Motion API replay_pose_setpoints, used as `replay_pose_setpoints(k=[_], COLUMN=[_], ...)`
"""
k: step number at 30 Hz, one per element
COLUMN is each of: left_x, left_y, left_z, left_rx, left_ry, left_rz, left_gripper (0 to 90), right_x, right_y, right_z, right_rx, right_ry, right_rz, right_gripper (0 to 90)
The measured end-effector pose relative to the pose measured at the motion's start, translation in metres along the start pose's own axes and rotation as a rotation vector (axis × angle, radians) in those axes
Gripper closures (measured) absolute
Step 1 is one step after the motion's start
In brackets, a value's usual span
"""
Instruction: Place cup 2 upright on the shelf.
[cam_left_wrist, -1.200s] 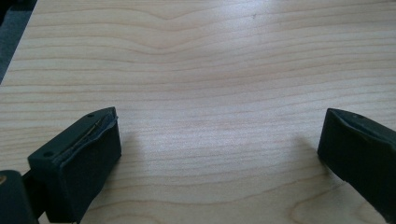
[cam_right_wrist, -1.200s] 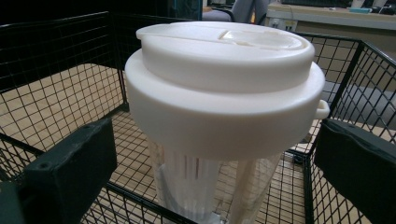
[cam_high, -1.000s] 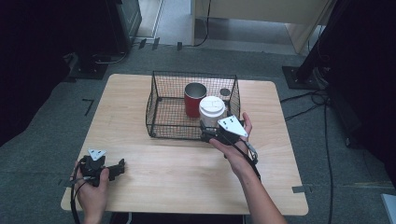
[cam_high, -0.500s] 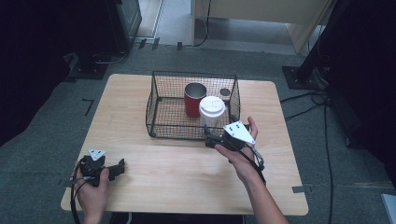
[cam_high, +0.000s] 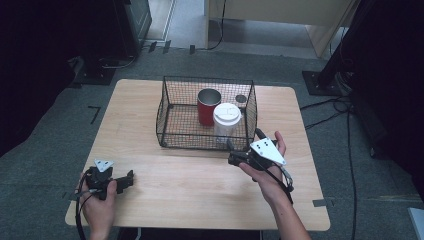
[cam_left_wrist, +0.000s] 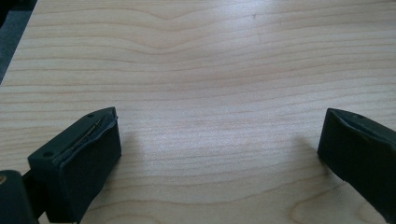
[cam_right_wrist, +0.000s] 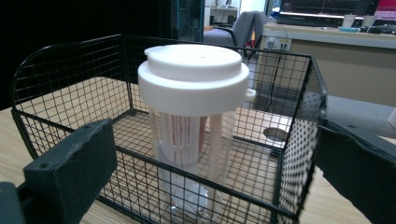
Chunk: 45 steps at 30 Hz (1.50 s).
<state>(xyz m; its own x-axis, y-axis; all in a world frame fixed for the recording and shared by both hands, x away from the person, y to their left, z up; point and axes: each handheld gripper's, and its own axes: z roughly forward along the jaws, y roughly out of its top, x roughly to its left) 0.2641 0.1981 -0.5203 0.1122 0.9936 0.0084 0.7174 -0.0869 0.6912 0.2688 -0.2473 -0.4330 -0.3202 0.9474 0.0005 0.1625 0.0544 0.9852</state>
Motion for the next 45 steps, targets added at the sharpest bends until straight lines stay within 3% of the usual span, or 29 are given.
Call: replay_pose_setpoints(k=[18,45], left_x=[0.000,0.000], left_y=[0.000,0.000], left_z=[0.000,0.000], left_rx=[-0.001,-0.001], left_ry=[0.000,0.001], left_rz=[-0.001,0.001], left_gripper=[0.0,0.0], right_x=[-0.032,-0.078], right_y=[-0.031,-0.084], right_z=[-0.026,-0.061], right_rx=[0.041,0.166], right_ry=[-0.066,-0.199], right_rz=[0.031,0.069], right_gripper=[0.0,0.0])
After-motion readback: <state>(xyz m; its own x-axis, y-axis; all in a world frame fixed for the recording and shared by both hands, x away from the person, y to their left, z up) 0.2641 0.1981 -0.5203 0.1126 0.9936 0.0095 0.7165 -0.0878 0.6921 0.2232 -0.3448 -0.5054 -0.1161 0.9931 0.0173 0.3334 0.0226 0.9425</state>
